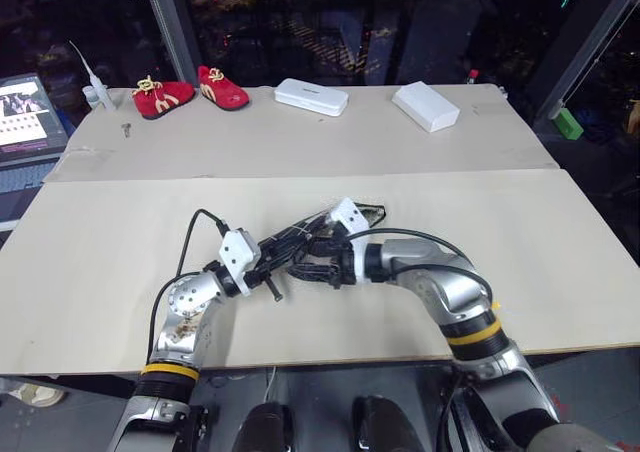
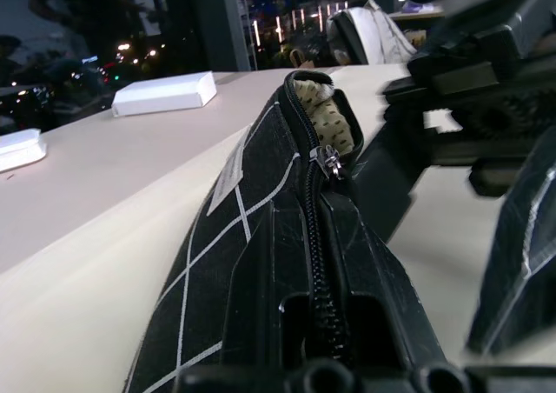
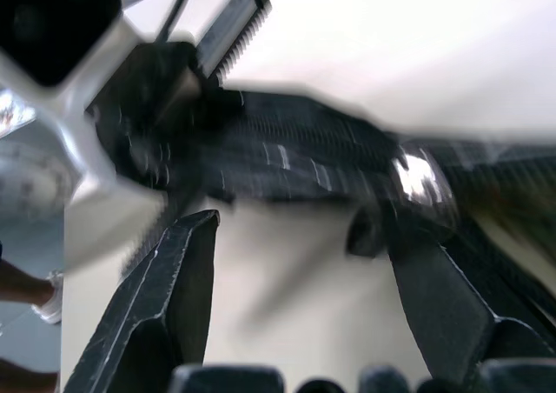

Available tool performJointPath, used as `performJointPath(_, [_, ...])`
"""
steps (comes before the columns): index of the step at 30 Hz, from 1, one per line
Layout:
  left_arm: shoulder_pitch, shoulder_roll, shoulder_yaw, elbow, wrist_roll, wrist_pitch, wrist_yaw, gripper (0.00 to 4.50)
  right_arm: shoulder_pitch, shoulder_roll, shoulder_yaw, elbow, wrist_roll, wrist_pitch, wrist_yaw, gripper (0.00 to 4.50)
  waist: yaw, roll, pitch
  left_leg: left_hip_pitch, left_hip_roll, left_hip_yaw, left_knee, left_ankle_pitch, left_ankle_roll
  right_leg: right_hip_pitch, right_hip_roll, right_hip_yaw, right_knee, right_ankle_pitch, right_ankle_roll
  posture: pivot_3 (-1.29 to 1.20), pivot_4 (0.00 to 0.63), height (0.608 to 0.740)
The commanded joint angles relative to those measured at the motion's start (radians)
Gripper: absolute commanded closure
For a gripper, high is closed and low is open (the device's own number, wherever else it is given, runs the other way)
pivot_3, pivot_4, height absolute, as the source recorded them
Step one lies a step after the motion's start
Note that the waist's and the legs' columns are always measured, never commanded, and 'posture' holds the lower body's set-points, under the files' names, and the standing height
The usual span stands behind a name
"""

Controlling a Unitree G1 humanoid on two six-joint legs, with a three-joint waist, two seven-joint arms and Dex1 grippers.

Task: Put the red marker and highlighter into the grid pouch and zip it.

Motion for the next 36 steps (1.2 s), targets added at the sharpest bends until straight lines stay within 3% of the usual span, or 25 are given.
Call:
performJointPath(1, [-0.009, -0.007, -0.006, -0.01, 0.005, -0.029, -0.003, 4.5, -0.026, 0.01, -0.026, 0.012, 0.001, -0.018, -0.023, 1.42, -0.001, 0.0, 0.0, 0.0, 0.0, 0.0, 0.0, 0.0, 0.0, 0.0, 0.0, 0.0, 0.0, 0.0, 0.0, 0.0, 0.15, 0.74])
performJointPath(10, [-0.003, 0.0, 0.002, -0.009, 0.002, -0.032, 0.0, 4.5, -0.016, -0.044, -0.04, -0.002, 0.004, -0.034, -0.005, 4.41, 0.0, 0.0, 0.0, 0.0, 0.0, -0.001, 0.0, 0.0, 0.0, 0.0, -0.001, 0.0, 0.0, 0.0, 0.0, 0.0, 0.15, 0.74])
performJointPath(19, [-0.008, 0.004, 0.01, -0.009, 0.001, -0.031, 0.003, 4.5, -0.016, -0.141, -0.067, -0.013, -0.028, -0.064, -0.013, 4.48, -0.003, 0.0, 0.0, -0.001, 0.0, -0.001, 0.0, 0.0, 0.0, 0.0, 0.0, 0.0, -0.001, 0.0, 0.0, 0.0, 0.15, 0.74])
performJointPath(27, [0.01, 0.018, 0.02, -0.022, -0.004, -0.03, 0.004, 4.5, 0.006, -0.408, -0.206, 0.062, -0.042, -0.145, 0.051, 4.48, 0.004, 0.0, 0.0, -0.002, 0.0, 0.0, 0.0, 0.0, 0.001, 0.0, -0.001, 0.0, -0.003, 0.0, 0.0, 0.0, 0.15, 0.74])
performJointPath(35, [0.012, 0.021, 0.016, -0.017, -0.007, -0.03, 0.0, 4.5, 0.034, -0.396, -0.211, 0.119, -0.027, -0.201, 0.072, 4.48, -0.006, -0.001, 0.0, 0.0, 0.001, 0.001, -0.001, 0.0, 0.001, 0.0, 0.001, 0.0, -0.002, 0.0, 0.0, 0.0, 0.15, 0.74])
performJointPath(36, [0.008, 0.017, 0.013, -0.013, -0.006, -0.034, -0.001, 4.5, 0.039, -0.383, -0.211, 0.12, -0.021, -0.198, 0.073, 4.17, -0.006, -0.001, 0.0, 0.0, 0.001, 0.001, -0.001, 0.0, 0.001, 0.0, 0.001, 0.001, -0.002, 0.0, 0.0, 0.0, 0.15, 0.74])
